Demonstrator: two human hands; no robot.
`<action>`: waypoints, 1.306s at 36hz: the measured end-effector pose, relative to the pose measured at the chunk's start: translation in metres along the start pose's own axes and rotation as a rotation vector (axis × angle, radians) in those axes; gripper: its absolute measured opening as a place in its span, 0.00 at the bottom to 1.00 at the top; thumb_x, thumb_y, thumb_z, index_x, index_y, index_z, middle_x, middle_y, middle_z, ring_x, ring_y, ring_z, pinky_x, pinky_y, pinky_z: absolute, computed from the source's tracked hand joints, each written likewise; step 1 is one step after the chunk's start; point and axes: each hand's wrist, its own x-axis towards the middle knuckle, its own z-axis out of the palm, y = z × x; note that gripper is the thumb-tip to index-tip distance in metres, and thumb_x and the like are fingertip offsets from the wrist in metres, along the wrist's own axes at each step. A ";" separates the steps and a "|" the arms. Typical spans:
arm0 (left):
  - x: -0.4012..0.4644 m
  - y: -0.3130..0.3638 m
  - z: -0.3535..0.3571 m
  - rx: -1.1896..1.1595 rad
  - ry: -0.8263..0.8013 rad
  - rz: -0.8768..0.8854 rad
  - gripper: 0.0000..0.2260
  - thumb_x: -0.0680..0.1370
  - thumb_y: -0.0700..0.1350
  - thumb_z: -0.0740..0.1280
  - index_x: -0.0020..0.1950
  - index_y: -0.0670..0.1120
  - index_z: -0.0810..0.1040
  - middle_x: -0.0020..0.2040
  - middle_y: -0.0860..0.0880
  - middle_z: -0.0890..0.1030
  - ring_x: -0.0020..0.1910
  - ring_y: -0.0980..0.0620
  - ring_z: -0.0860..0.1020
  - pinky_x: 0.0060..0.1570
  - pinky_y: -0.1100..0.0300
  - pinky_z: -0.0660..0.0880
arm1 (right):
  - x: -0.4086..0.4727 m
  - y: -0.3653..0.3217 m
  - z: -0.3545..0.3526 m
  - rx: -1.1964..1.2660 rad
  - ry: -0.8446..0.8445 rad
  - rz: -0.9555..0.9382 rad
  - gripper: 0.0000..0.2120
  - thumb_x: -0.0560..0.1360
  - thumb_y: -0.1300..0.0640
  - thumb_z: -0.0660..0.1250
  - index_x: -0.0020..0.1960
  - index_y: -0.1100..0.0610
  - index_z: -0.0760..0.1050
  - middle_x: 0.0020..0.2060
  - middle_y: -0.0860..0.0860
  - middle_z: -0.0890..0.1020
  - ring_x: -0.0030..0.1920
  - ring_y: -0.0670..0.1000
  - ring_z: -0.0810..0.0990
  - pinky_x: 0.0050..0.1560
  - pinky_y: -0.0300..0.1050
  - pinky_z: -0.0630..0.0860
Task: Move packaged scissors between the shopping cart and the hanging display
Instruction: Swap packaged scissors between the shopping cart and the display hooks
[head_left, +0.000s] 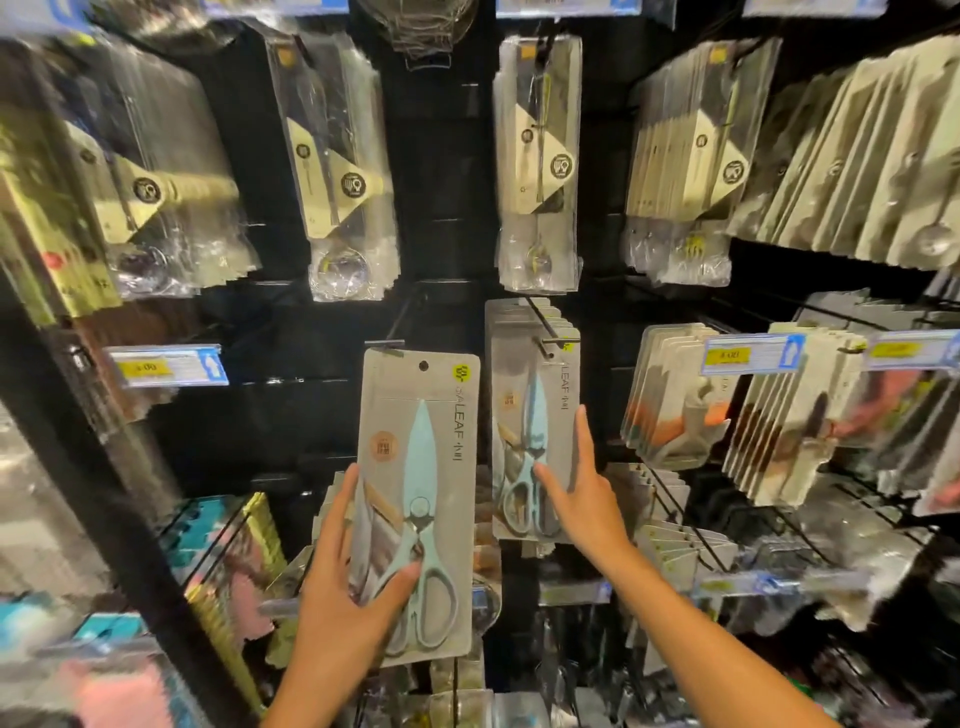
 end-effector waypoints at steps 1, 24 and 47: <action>-0.001 0.000 0.001 -0.001 0.003 0.003 0.44 0.68 0.48 0.76 0.76 0.69 0.57 0.75 0.68 0.65 0.74 0.62 0.66 0.72 0.46 0.68 | 0.004 0.000 0.003 -0.021 0.000 0.006 0.44 0.79 0.40 0.64 0.73 0.27 0.29 0.71 0.54 0.74 0.56 0.59 0.83 0.54 0.63 0.82; -0.003 -0.023 0.025 0.033 0.013 0.037 0.42 0.71 0.38 0.76 0.76 0.64 0.59 0.66 0.79 0.67 0.66 0.76 0.67 0.57 0.76 0.71 | -0.043 -0.032 0.013 0.457 -0.261 -0.156 0.30 0.82 0.50 0.64 0.78 0.34 0.55 0.58 0.46 0.83 0.61 0.46 0.81 0.64 0.47 0.77; 0.019 -0.012 0.066 -0.003 -0.229 0.074 0.45 0.72 0.43 0.78 0.76 0.72 0.54 0.74 0.65 0.68 0.72 0.59 0.71 0.70 0.46 0.72 | -0.057 -0.024 -0.043 0.501 -0.030 -0.141 0.31 0.81 0.64 0.65 0.77 0.39 0.62 0.48 0.53 0.85 0.50 0.53 0.85 0.54 0.49 0.82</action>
